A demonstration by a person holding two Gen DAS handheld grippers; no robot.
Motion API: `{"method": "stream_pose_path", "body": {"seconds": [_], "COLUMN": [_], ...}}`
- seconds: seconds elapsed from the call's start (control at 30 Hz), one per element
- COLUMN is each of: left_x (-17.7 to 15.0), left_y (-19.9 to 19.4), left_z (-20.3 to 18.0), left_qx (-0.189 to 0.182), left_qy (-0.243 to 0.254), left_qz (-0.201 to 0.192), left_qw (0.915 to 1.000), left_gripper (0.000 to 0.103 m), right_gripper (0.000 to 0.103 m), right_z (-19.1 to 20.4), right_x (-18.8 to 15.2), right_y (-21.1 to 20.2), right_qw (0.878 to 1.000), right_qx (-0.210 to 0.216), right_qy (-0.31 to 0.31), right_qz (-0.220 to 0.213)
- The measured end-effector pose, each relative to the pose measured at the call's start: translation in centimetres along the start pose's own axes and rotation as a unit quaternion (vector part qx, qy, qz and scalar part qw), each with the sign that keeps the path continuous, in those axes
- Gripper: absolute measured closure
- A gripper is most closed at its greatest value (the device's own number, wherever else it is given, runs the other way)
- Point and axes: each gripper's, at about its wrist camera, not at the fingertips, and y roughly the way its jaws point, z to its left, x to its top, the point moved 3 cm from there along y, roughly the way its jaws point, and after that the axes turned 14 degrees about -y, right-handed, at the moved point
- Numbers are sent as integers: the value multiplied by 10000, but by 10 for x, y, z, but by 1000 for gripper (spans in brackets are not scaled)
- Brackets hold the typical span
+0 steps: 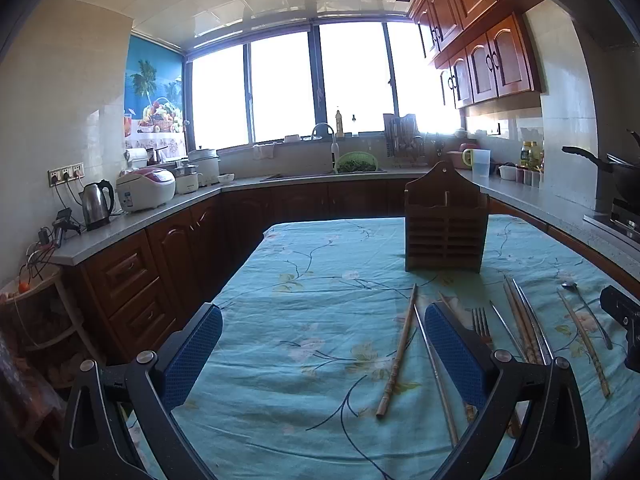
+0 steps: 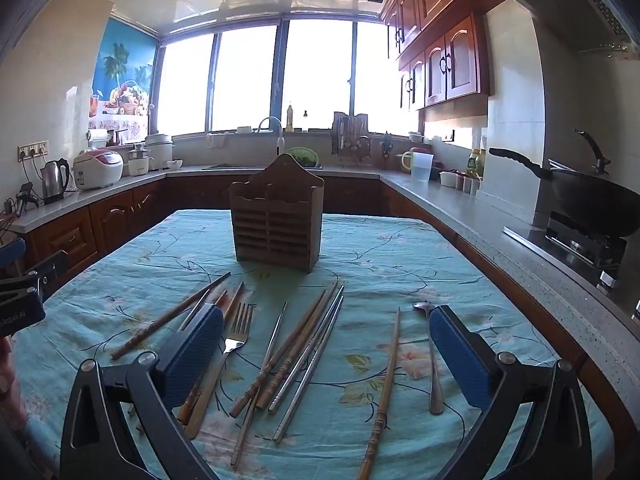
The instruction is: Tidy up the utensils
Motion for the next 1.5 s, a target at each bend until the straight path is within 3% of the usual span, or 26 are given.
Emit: {"method": "stream_pose_path", "body": {"seconds": [0.2, 0.6, 1.5], "left_x": [-5, -23, -25], "left_y": [-7, -16, -18], "left_z": [4, 9, 10], "left_qx": [-57, -58, -68], "left_qy": [-71, -46, -31], "left_qz": [-119, -173, -250], "left_qw": [9999, 9998, 9997], "left_gripper": [1, 1, 1], "right_gripper": [0, 0, 0], "right_z": [5, 12, 13], "right_x": [-6, -20, -19], "right_y": [-7, -15, -18], "right_qw": [9997, 9996, 9995], "right_qx": [11, 11, 61], "right_qy": [-2, -3, 6], "right_qz": [-252, -294, -319]}}
